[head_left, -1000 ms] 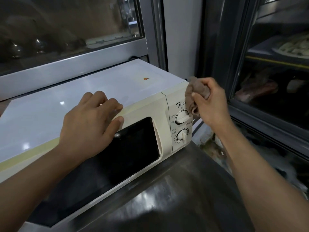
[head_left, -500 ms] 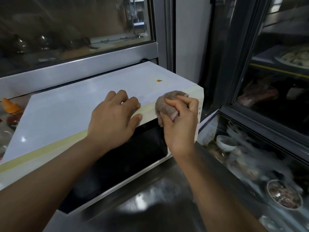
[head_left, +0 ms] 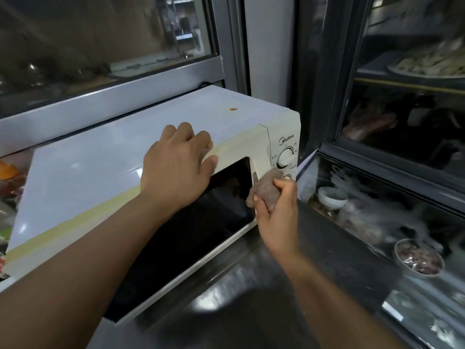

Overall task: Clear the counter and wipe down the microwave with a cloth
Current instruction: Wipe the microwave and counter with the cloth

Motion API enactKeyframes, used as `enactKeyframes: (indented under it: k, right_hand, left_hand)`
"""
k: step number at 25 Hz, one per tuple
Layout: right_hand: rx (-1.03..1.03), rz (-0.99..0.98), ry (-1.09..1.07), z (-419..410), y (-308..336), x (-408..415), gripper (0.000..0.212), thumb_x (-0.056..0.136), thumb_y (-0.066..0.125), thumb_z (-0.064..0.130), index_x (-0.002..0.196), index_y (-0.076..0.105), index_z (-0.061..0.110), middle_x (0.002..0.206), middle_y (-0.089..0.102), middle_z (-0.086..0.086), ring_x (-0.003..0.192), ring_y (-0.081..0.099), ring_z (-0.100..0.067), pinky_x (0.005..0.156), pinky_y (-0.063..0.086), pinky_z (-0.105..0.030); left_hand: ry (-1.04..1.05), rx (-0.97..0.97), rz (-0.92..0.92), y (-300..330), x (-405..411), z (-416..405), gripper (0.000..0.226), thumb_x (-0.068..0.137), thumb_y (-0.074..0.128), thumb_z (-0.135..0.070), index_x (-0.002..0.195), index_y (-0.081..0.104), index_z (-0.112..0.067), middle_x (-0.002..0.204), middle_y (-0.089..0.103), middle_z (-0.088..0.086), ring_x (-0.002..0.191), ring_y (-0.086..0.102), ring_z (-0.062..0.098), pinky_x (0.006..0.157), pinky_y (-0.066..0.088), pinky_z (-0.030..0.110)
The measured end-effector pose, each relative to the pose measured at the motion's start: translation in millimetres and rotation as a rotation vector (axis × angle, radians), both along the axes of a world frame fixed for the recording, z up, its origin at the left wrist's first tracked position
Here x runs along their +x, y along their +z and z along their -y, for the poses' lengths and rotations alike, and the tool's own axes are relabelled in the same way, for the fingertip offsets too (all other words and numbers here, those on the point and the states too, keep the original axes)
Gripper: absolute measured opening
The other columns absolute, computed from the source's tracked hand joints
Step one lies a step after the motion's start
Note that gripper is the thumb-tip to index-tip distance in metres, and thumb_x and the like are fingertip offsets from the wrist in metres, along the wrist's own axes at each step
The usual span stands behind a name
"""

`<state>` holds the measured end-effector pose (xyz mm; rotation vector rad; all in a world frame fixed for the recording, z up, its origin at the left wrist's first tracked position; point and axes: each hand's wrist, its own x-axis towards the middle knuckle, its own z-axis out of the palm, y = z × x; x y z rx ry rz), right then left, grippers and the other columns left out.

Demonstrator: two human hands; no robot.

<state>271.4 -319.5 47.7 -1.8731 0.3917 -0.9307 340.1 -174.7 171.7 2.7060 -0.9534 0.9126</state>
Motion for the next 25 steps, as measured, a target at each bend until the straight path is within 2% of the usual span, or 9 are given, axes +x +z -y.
enactKeyframes:
  k: [2, 6, 11, 15, 17, 20, 23, 25]
  right_hand:
    - [-0.058, -0.029, -0.001, 6, 15, 4, 0.036, 0.077, 0.066, 0.001, 0.105, 0.044, 0.006, 0.110, 0.050, -0.009, 0.107, 0.051, -0.027, 0.091, 0.042, -0.030]
    - [-0.209, 0.084, -0.058, 11, 46, 20, 0.032, 0.073, 0.062, 0.001, 0.101, 0.048, 0.005, 0.109, 0.048, -0.012, 0.103, 0.049, -0.028, 0.087, 0.043, -0.033]
    - [-0.091, 0.071, 0.079, 11, 0, 10, 0.033, 0.079, 0.061, -0.005, 0.108, 0.045, -0.001, 0.121, 0.039, -0.014, 0.113, 0.049, -0.030, 0.088, 0.050, -0.045]
    - [-0.018, 0.187, 0.073, 8, -47, 6, 0.028, 0.080, 0.058, -0.012, 0.104, 0.044, -0.006, 0.112, 0.044, -0.017, 0.105, 0.051, -0.027, 0.090, 0.049, -0.039]
    - [0.079, 0.084, 0.095, 6, -69, 4, 0.020, 0.082, 0.054, -0.013, 0.098, 0.045, -0.006, 0.106, 0.043, -0.013, 0.099, 0.053, -0.025, 0.083, 0.051, -0.035]
    - [0.215, -0.001, 0.194, 11, -92, 10, 0.016, 0.083, 0.049, -0.017, 0.089, 0.045, -0.003, 0.096, 0.041, -0.008, 0.082, 0.055, -0.011, 0.066, 0.054, -0.028]
    - [0.205, -0.086, 0.163, 20, -99, 19, 0.023, 0.082, 0.053, -0.011, 0.091, 0.041, 0.007, 0.106, 0.039, -0.009, 0.081, 0.055, -0.016, 0.066, 0.056, -0.028]
    - [0.323, -0.095, 0.116, 37, -99, 26, 0.026, 0.086, 0.051, -0.008, 0.095, 0.039, 0.013, 0.108, 0.043, -0.010, 0.076, 0.061, -0.018, 0.059, 0.057, -0.027]
  left_hand:
    - [0.004, 0.007, 0.001, 0, -1, 0, 0.027, 0.088, 0.054, -0.033, 0.108, 0.061, -0.017, 0.099, 0.054, 0.006, 0.096, 0.048, 0.029, 0.060, 0.035, 0.031]
    - [0.005, 0.036, 0.025, 2, -5, 3, 0.025, 0.089, 0.052, -0.031, 0.105, 0.061, -0.014, 0.096, 0.054, 0.007, 0.093, 0.048, 0.029, 0.058, 0.035, 0.031]
    - [0.062, 0.035, 0.066, -4, -11, 8, 0.023, 0.091, 0.050, -0.026, 0.102, 0.062, -0.009, 0.094, 0.056, 0.011, 0.087, 0.050, 0.033, 0.060, 0.039, 0.035]
    - [0.093, 0.034, 0.106, -10, -14, 12, 0.026, 0.091, 0.046, -0.024, 0.104, 0.062, -0.008, 0.095, 0.057, 0.014, 0.087, 0.049, 0.036, 0.065, 0.037, 0.038]
    - [0.112, 0.012, 0.116, -12, -15, 13, 0.029, 0.091, 0.044, -0.025, 0.106, 0.061, -0.008, 0.096, 0.057, 0.015, 0.089, 0.049, 0.037, 0.067, 0.037, 0.039]
    - [0.140, -0.021, 0.136, -18, -17, 14, 0.032, 0.092, 0.041, -0.027, 0.111, 0.061, -0.011, 0.099, 0.056, 0.014, 0.091, 0.047, 0.036, 0.066, 0.035, 0.038]
    - [0.174, -0.043, 0.148, -21, -17, 16, 0.032, 0.092, 0.041, -0.029, 0.113, 0.061, -0.014, 0.102, 0.056, 0.012, 0.095, 0.047, 0.035, 0.067, 0.031, 0.034]
    - [0.193, -0.048, 0.148, -21, -17, 15, 0.032, 0.093, 0.041, -0.030, 0.113, 0.060, -0.014, 0.103, 0.056, 0.012, 0.096, 0.047, 0.035, 0.068, 0.031, 0.034]
